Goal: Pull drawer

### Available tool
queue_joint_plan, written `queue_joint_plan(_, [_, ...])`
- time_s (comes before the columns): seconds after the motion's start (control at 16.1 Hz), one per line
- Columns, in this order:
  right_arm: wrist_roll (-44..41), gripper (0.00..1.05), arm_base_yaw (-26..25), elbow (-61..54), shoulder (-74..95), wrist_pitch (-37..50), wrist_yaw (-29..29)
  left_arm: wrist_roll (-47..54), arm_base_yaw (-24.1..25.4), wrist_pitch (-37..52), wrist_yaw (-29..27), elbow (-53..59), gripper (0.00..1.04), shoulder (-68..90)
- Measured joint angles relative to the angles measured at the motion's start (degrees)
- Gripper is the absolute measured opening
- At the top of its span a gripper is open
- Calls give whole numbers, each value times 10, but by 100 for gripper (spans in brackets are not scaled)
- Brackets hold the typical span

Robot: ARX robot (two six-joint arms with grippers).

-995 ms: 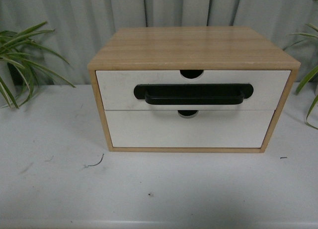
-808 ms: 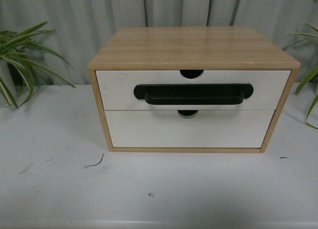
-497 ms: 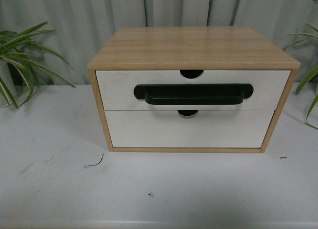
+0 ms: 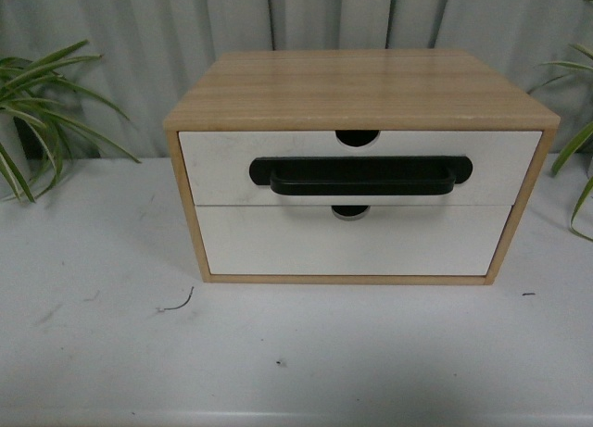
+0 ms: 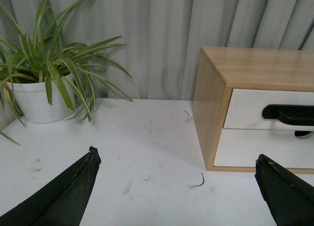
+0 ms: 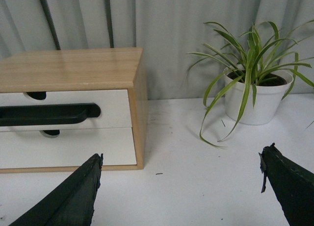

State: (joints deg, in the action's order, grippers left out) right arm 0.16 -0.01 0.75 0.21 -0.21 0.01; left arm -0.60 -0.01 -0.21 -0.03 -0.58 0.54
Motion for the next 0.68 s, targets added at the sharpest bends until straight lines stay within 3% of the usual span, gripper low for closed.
queue_joint_plan(0.12, [0,98,0,0,0,0,0,-1,0,-3,-3,0,98,0])
queue_joint_plan(0.19, [5,98,0,1,2,-7,-1,-56,-50,-96,-117,-36,98,51])
queue_joint_plan(0.25, [40,98,-2,14,51,-29,-12,-112,-69,-119,-196,-61,98,113])
queue_joint_plan(0.31, [77,98,1,27,125,21,-9,-154,-58,-90,-253,-63,98,144])
queue_joint_plan(0.56, [85,98,43,116,396,270,5,-187,-27,105,-190,-77,98,332])
queue_joint_plan(0.68, [71,98,62,183,534,337,7,-184,-15,201,-153,-128,98,454])
